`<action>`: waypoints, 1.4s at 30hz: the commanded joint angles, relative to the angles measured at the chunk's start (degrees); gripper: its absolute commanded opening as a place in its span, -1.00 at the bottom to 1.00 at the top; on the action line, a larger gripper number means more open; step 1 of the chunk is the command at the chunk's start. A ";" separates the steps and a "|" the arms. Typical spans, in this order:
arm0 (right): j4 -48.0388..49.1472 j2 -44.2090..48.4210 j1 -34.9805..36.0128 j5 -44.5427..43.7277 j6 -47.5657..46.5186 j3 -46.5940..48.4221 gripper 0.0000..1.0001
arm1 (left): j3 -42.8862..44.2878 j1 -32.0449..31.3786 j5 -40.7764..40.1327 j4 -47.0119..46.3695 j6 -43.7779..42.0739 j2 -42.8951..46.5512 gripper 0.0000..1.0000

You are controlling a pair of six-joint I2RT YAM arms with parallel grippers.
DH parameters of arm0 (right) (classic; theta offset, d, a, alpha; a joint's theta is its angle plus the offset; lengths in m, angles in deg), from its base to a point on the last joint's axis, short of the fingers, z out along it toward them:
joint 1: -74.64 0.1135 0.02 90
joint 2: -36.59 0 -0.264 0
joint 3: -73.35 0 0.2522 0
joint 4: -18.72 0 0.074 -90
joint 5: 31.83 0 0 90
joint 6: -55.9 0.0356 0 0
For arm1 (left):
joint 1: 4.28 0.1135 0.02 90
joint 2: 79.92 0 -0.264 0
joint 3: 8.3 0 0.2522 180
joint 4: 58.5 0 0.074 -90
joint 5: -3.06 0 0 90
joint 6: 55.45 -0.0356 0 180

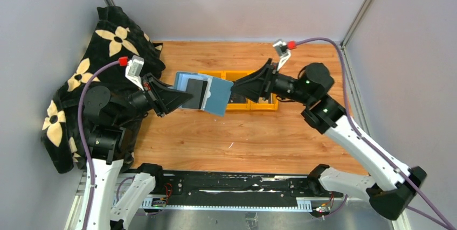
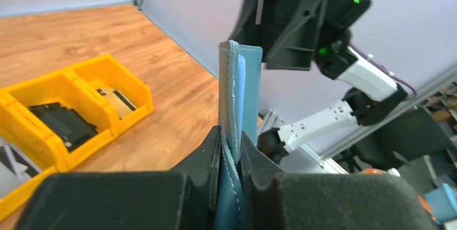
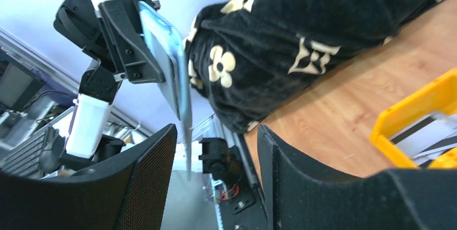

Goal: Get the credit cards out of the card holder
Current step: Remove the credit card from the card holder.

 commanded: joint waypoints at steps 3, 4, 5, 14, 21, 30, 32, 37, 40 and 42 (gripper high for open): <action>-3.09 6.35 -1.51 -3.57 -4.10 4.27 0.18 | 4.66 0.08 -6.41 9.39 -8.28 -1.22 -1.00; -1.65 5.64 -1.44 -2.04 -2.55 4.23 0.16 | 4.70 0.08 -6.84 9.76 -8.53 -1.30 -1.00; 0.15 4.90 -1.37 -0.38 -0.84 4.12 0.14 | 4.65 0.08 -7.29 10.25 -8.73 -1.35 -1.00; 13.64 -4.37 4.41 6.57 7.57 3.61 0.09 | 4.82 0.08 -7.99 12.43 -9.38 -1.74 -1.00; 20.54 -10.97 6.07 9.05 12.53 2.27 0.06 | 4.17 0.08 -1.22 8.33 -5.04 -1.72 -1.00; 22.60 -13.66 6.90 9.57 13.53 1.97 0.05 | 2.97 0.08 6.14 -0.52 3.57 -1.99 -0.97; 23.98 -14.14 7.29 9.66 14.16 2.35 -0.01 | 2.66 0.08 6.75 -0.58 3.72 -1.99 -0.96; 28.78 -15.69 7.97 11.13 17.32 3.27 -0.36 | 2.09 0.08 6.40 1.53 2.16 -2.19 -0.94; 30.59 -15.52 8.07 11.42 18.29 2.89 -0.55 | 2.63 0.08 5.31 3.59 0.50 -2.45 -0.92; 30.67 -14.96 8.07 11.34 18.18 2.41 -0.66 | 3.10 0.08 4.16 5.50 -1.54 -2.57 -0.90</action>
